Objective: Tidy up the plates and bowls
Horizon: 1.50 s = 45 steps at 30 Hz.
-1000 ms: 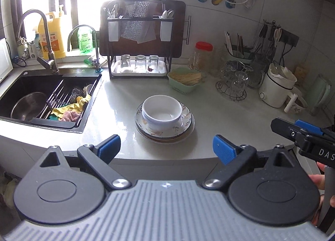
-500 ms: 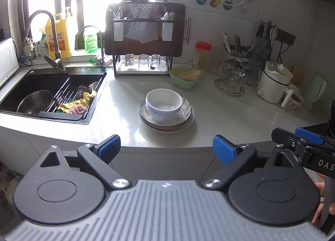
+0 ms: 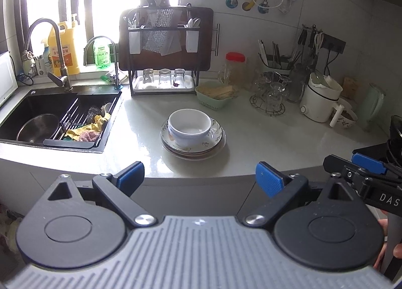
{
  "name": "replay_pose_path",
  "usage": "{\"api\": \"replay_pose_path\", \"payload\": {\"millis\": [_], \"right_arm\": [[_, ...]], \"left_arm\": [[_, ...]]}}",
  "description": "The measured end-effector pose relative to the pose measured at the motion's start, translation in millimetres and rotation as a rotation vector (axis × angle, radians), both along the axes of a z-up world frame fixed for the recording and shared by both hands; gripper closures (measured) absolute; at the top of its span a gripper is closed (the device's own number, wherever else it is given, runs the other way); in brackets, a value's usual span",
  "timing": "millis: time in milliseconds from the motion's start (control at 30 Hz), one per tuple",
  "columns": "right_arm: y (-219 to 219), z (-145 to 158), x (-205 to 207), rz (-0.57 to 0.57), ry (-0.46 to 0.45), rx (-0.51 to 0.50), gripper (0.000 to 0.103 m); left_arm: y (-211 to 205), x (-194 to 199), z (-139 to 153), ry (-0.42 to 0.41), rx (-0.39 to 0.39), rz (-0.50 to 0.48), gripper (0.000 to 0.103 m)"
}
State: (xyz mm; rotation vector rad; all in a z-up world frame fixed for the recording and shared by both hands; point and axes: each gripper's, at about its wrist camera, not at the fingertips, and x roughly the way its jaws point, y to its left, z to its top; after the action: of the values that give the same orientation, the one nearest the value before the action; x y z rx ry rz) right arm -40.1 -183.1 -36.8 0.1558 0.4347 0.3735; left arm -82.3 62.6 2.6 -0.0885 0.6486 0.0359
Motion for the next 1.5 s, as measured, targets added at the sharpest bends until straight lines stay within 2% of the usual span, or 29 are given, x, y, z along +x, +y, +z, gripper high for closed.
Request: {"api": "replay_pose_path", "payload": {"millis": [1500], "right_arm": [[5.5,-3.6,-9.0,-0.01,0.017,-0.002,0.012]], "left_arm": [[1.4,-9.4,-3.5,0.018,-0.023,0.02,0.006]]}}
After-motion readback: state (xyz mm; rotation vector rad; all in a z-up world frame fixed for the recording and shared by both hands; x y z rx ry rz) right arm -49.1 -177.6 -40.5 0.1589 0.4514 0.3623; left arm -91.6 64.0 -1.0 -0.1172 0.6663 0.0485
